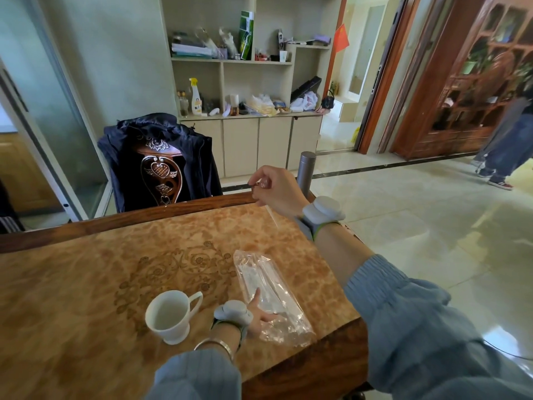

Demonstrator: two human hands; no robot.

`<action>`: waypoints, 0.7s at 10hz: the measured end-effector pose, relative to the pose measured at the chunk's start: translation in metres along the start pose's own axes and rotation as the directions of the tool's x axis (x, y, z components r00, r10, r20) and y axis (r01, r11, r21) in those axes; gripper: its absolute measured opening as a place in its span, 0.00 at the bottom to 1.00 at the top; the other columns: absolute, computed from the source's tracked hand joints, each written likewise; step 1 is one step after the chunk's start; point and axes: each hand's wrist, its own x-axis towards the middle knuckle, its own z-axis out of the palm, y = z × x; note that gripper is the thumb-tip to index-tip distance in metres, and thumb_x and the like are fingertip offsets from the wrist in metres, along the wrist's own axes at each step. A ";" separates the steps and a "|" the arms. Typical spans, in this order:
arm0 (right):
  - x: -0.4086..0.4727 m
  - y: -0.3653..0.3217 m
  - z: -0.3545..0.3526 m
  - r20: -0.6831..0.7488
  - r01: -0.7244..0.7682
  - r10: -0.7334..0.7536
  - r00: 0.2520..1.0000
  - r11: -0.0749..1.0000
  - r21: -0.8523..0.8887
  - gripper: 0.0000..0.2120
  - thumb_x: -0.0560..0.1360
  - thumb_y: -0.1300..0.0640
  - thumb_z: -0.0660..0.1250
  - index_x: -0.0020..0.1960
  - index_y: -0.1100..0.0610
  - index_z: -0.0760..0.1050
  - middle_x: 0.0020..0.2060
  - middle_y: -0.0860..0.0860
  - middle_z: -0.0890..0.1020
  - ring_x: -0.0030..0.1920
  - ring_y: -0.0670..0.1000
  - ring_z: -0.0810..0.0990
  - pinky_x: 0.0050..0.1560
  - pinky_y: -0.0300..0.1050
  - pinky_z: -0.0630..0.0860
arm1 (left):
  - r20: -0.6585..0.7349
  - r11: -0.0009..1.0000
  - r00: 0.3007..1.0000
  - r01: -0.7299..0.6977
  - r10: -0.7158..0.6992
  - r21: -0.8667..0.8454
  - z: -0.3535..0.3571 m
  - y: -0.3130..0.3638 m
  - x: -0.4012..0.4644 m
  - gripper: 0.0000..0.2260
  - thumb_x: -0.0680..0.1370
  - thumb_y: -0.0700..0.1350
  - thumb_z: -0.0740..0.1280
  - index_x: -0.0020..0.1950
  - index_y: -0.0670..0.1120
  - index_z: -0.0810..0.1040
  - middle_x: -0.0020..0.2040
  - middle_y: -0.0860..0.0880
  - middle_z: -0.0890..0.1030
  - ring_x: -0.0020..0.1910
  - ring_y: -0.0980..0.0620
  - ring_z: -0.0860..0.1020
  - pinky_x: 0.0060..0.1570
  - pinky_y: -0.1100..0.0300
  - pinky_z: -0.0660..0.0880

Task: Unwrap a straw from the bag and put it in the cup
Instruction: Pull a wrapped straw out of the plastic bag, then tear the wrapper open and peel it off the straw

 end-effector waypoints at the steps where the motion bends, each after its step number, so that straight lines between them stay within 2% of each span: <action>1: 0.001 -0.002 0.003 0.008 0.017 -0.016 1.000 0.999 -0.039 0.08 0.71 0.66 0.62 0.42 0.56 0.75 0.30 0.50 0.72 0.42 0.63 0.82 0.45 0.60 0.81 | 0.148 0.999 0.988 0.049 -0.046 -0.010 -0.019 0.000 -0.010 0.32 0.76 0.32 0.55 0.78 0.48 0.53 0.77 0.50 0.62 0.75 0.43 0.62 0.73 0.53 0.62; 2: 0.001 -0.003 0.006 0.019 -0.001 0.001 1.000 1.000 -0.025 0.07 0.72 0.66 0.61 0.43 0.57 0.76 0.30 0.50 0.71 0.42 0.64 0.82 0.43 0.56 0.82 | 0.167 0.994 0.980 0.112 -0.109 -0.005 -0.037 -0.001 -0.018 0.27 0.75 0.30 0.55 0.70 0.50 0.72 0.73 0.49 0.69 0.71 0.45 0.68 0.69 0.53 0.66; 3: -0.001 -0.004 0.008 0.029 -0.010 0.010 1.000 1.000 -0.014 0.04 0.73 0.63 0.64 0.46 0.61 0.77 0.31 0.51 0.74 0.37 0.58 0.82 0.41 0.52 0.81 | -0.099 0.978 0.986 0.114 -0.133 -0.176 -0.042 -0.008 -0.012 0.17 0.76 0.38 0.61 0.64 0.41 0.77 0.67 0.42 0.76 0.65 0.42 0.75 0.66 0.52 0.71; 4: 0.000 -0.008 0.009 0.035 -0.020 0.020 0.999 1.000 -0.002 0.07 0.73 0.56 0.69 0.47 0.60 0.77 0.30 0.48 0.74 0.33 0.52 0.81 0.38 0.45 0.79 | -0.421 0.907 0.889 -0.018 -0.178 -0.420 -0.059 -0.004 -0.030 0.14 0.76 0.39 0.62 0.60 0.40 0.79 0.60 0.40 0.80 0.61 0.41 0.77 0.62 0.51 0.73; 5: 0.003 -0.012 0.013 0.089 -0.018 0.020 0.996 0.999 -0.032 0.08 0.70 0.57 0.71 0.48 0.58 0.77 0.33 0.48 0.75 0.33 0.48 0.76 0.35 0.41 0.74 | -0.588 0.779 0.757 -0.175 -0.284 -0.602 -0.087 0.001 -0.042 0.15 0.78 0.42 0.60 0.62 0.39 0.77 0.59 0.39 0.80 0.59 0.39 0.78 0.60 0.49 0.75; 6: 0.005 -0.017 0.020 0.128 -0.011 0.020 0.992 0.998 -0.066 0.07 0.70 0.63 0.67 0.48 0.58 0.79 0.37 0.49 0.79 0.37 0.48 0.77 0.40 0.44 0.76 | -0.614 0.661 0.716 -0.288 -0.331 -0.692 -0.114 0.003 -0.054 0.16 0.79 0.41 0.60 0.66 0.38 0.74 0.57 0.42 0.79 0.58 0.40 0.78 0.50 0.56 0.75; 7: 0.006 -0.024 0.027 0.109 -0.008 0.012 0.994 0.999 -0.033 0.08 0.71 0.66 0.65 0.44 0.60 0.81 0.43 0.57 0.85 0.44 0.55 0.83 0.50 0.46 0.80 | -0.639 0.492 0.725 -0.471 -0.258 -0.732 -0.133 0.006 -0.077 0.15 0.77 0.38 0.62 0.64 0.41 0.74 0.51 0.45 0.76 0.47 0.47 0.77 0.40 0.58 0.76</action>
